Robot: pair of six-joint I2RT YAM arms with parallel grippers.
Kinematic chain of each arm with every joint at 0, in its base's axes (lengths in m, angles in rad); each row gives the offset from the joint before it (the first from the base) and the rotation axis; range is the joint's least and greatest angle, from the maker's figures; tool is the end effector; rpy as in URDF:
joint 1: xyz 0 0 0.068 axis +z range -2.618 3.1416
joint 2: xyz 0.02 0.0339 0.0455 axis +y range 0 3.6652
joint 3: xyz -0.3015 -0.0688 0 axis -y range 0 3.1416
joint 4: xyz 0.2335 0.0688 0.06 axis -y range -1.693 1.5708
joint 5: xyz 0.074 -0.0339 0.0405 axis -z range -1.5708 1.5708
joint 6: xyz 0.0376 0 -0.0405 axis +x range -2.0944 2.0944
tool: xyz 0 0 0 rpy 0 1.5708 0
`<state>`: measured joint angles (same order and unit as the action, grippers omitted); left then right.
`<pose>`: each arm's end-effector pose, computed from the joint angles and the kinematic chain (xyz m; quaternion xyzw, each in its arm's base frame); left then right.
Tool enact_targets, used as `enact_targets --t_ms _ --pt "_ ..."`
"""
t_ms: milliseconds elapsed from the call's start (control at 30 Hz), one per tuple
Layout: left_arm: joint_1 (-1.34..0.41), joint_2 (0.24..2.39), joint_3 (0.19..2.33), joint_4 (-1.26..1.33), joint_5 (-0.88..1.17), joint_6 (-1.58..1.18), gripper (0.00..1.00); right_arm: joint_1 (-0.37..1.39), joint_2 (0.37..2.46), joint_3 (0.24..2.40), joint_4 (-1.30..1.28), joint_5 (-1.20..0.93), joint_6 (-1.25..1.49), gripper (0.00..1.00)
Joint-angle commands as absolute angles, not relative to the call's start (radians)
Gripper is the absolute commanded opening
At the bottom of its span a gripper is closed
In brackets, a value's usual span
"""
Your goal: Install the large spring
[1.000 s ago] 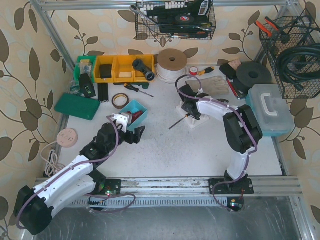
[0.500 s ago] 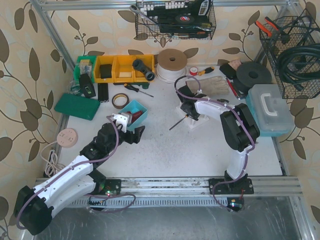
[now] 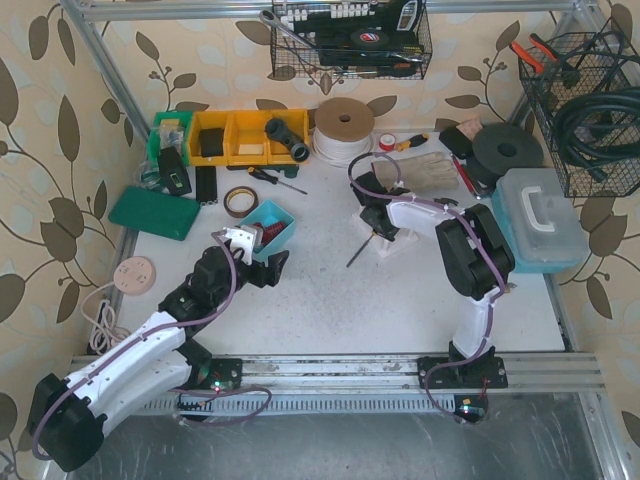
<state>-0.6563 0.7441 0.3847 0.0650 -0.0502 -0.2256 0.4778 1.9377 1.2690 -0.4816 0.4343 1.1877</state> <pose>0.1157 -0.0868 0.2594 0.1570 0.7876 -0.2360 0.5472 0.3560 0.1665 0.1986 0.3741 0.8799 0.0090 0.2930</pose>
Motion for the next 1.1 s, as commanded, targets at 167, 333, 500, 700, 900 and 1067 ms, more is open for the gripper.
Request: enact_targets --t_ms 167,333,500,700,900,1067 --pt "-0.666 0.745 0.400 0.076 -0.069 -0.227 0.93 0.485 1.821 1.241 -0.419 0.401 1.141 0.04" --pt "-0.664 0.763 0.400 0.082 -0.067 -0.225 0.93 0.485 1.697 1.178 -0.352 0.375 1.050 0.00" --pt "-0.665 0.784 0.406 0.092 -0.029 -0.221 0.92 0.484 1.578 1.184 -0.349 0.385 0.738 0.00" --pt "-0.667 0.823 0.423 0.102 0.027 -0.222 0.91 0.468 1.496 1.195 -0.414 0.401 0.315 0.00" --pt "-0.673 0.835 0.429 0.094 0.022 -0.220 0.91 0.396 1.485 1.215 -0.499 0.469 0.102 0.00" --pt "-0.673 0.813 0.433 0.070 -0.013 -0.223 0.91 0.329 1.572 1.287 -0.605 0.593 0.027 0.00"
